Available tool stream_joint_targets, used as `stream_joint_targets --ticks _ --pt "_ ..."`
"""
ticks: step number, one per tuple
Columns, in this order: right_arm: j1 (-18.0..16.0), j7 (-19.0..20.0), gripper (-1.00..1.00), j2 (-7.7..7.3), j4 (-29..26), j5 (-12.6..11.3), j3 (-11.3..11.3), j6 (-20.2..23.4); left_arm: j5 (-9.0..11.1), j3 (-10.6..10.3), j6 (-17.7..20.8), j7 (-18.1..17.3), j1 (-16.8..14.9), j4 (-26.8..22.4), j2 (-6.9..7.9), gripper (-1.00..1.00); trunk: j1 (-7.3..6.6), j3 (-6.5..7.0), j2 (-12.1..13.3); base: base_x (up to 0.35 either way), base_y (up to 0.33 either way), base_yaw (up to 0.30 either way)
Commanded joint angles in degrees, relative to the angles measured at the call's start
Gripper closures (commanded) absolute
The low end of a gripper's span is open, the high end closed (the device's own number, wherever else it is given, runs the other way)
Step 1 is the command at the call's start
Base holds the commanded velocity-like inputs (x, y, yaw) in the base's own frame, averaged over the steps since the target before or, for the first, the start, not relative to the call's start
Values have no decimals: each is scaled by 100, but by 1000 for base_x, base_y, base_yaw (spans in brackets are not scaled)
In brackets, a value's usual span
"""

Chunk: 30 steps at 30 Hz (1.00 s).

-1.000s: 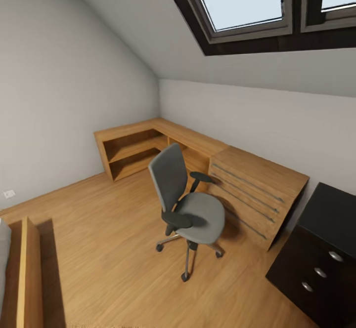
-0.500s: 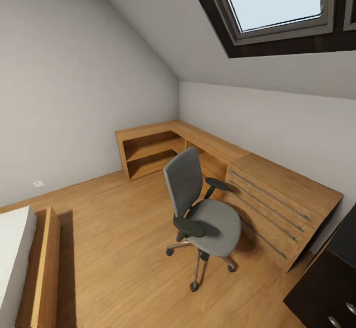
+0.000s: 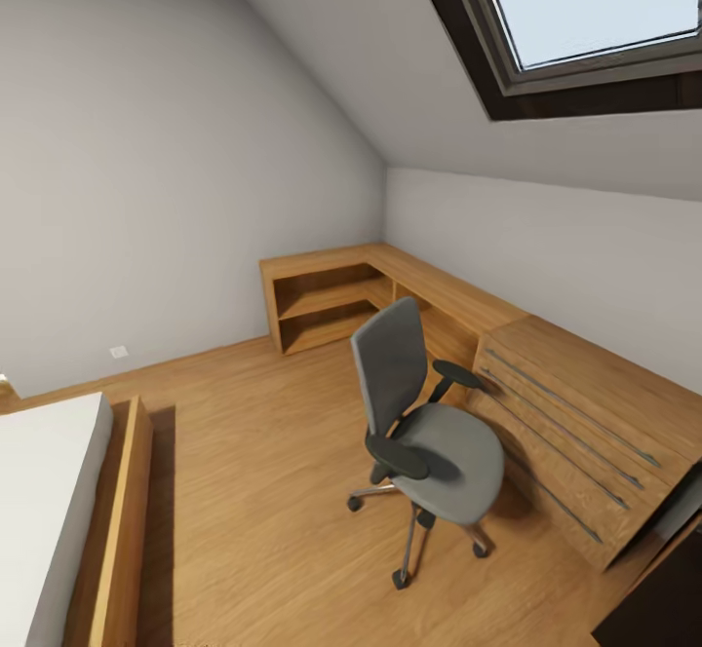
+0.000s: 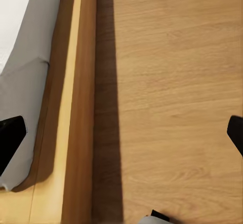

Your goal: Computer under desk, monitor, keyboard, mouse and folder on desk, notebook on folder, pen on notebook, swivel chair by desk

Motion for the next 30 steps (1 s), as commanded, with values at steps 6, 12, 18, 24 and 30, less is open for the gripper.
stream_joint_targets --ticks 6,12,18,24,30 --pt "-6 -8 -100 3 8 -44 55 -19 6 8 -6 0 3 -13 -3 -100 4 30 -11 0 0 201" --pt "-6 -9 -100 3 8 -40 56 -19 6 8 -6 -2 3 -13 -3 -100 4 71 -11 0 0 200" --pt "-6 -9 -100 3 8 -45 56 -19 6 4 -6 -6 3 -13 -6 -100 4 112 -11 107 0 200" --pt "-6 -9 -100 3 8 -48 56 -19 6 0 -6 -12 3 -13 -8 -100 4 152 -11 273 0 201" --pt "-6 -9 -100 3 8 -48 56 -19 3 -1 -6 -16 3 -13 -10 -100 4 189 -11 265 0 217"
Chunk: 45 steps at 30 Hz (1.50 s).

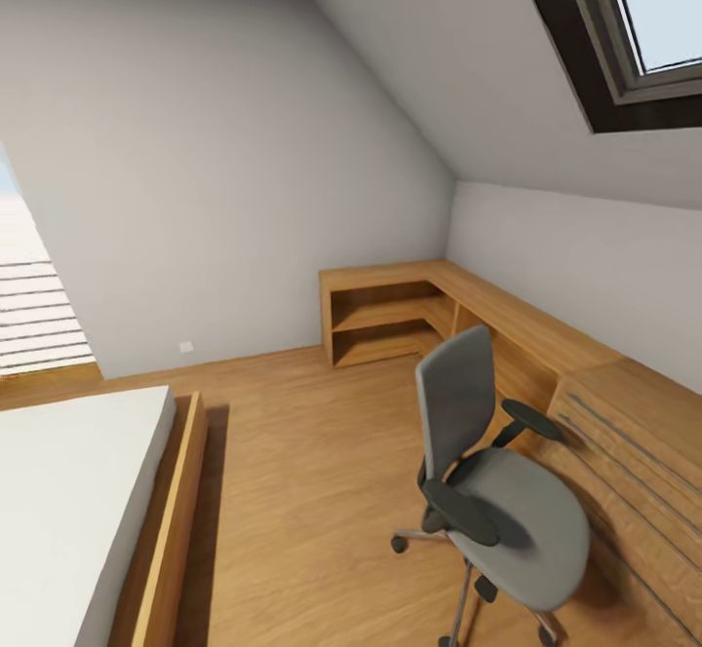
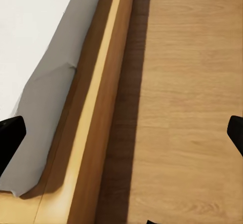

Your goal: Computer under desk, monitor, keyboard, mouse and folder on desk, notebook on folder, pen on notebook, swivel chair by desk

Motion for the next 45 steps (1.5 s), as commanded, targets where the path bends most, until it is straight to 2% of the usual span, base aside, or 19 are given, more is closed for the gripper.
stream_joint_targets --ticks 1,35,45 --pt "-6 -9 -100 3 8 -47 50 -20 6 6 -6 1 2 -13 -3 -100 5 -6 -11 146 0 231" --pt "-6 15 -100 -5 8 -47 51 -20 8 6 -6 1 2 -13 -3 -100 5 32 -11 17 0 275" --pt "-6 24 -100 -13 14 -36 52 -20 8 13 -6 3 2 -13 -8 -100 5 32 -11 201 0 93"
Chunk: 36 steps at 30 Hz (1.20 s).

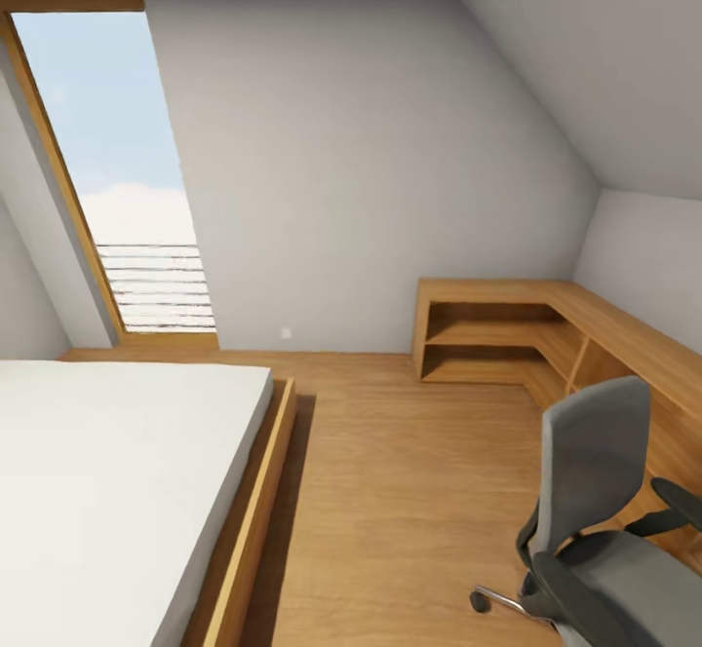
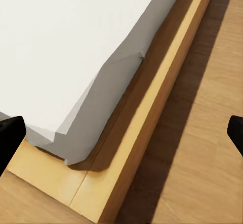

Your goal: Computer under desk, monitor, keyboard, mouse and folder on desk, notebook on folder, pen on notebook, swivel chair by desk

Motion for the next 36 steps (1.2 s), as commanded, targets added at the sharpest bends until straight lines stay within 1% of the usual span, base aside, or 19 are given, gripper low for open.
stream_joint_targets --ticks 1,20,36 --pt "-6 -9 -100 2 9 -44 52 -20 4 3 -6 2 2 -13 -1 -100 6 -12 -11 296 0 23" --pt "-6 1 -100 -32 14 -15 65 -20 4 4 -6 1 2 -13 -6 -100 6 -12 -11 322 0 3" --pt "-6 2 -100 -26 19 -10 65 -20 4 3 -6 1 2 -13 -6 -100 6 -12 -11 327 0 0"
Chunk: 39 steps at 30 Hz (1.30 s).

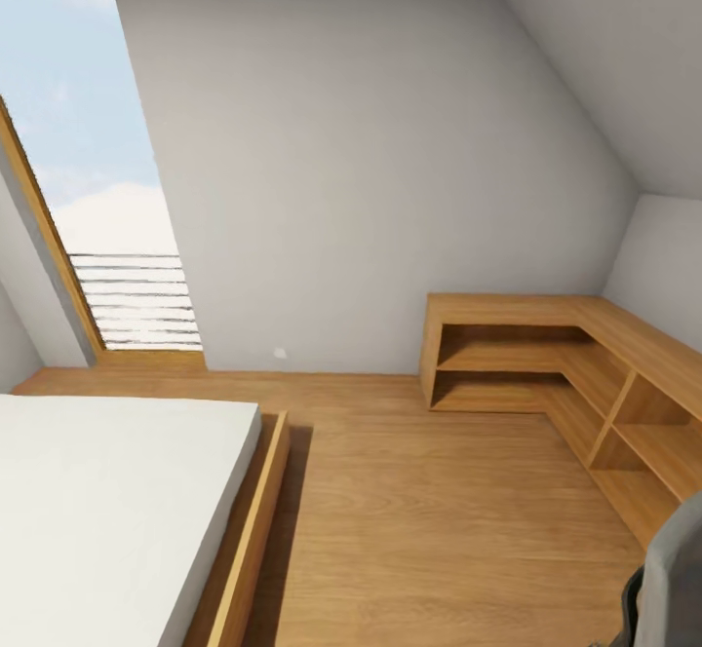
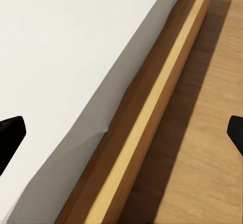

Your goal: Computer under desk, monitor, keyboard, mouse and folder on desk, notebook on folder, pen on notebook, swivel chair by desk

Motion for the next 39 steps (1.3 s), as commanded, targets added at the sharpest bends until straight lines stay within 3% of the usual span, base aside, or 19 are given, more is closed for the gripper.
stream_joint_targets --ticks 1,39 --pt "-6 -9 -100 2 9 -47 51 -21 4 4 -6 2 2 -13 -2 -100 7 -11 -11 327 0 0" --pt "-6 122 -100 -5 10 -44 51 -21 5 8 -6 8 2 -13 -2 -100 7 -11 -11 327 0 0"
